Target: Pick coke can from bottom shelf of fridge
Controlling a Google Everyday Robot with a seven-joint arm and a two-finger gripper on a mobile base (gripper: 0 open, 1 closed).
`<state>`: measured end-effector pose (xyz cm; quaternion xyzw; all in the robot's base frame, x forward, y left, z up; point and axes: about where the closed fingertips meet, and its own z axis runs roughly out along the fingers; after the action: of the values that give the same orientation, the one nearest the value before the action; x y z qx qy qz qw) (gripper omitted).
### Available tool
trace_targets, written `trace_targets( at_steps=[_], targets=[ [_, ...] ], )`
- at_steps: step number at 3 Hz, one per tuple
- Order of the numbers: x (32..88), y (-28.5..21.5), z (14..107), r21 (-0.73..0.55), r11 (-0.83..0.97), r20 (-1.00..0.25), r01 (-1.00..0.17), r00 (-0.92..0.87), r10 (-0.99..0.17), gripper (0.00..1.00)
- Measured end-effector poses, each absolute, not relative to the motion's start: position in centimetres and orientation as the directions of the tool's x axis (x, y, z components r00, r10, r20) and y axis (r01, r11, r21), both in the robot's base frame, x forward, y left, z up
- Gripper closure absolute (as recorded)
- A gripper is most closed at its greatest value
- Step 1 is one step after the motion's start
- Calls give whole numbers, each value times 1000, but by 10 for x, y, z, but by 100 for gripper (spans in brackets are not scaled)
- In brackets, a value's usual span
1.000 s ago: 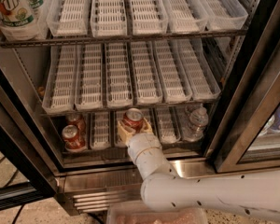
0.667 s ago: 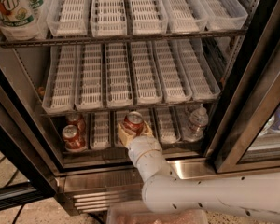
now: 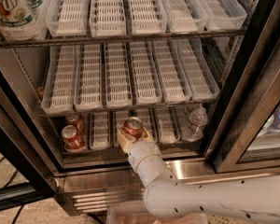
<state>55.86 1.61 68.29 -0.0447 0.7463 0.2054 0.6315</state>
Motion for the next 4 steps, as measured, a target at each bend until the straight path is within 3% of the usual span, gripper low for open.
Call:
trace_targets(
  at_steps=[3,4],
  targets=[
    [559,18,678,274,898,-952,-345,-231,202,100],
    [571,1,689,360,865,-921,-350,-280,270,100]
  ],
)
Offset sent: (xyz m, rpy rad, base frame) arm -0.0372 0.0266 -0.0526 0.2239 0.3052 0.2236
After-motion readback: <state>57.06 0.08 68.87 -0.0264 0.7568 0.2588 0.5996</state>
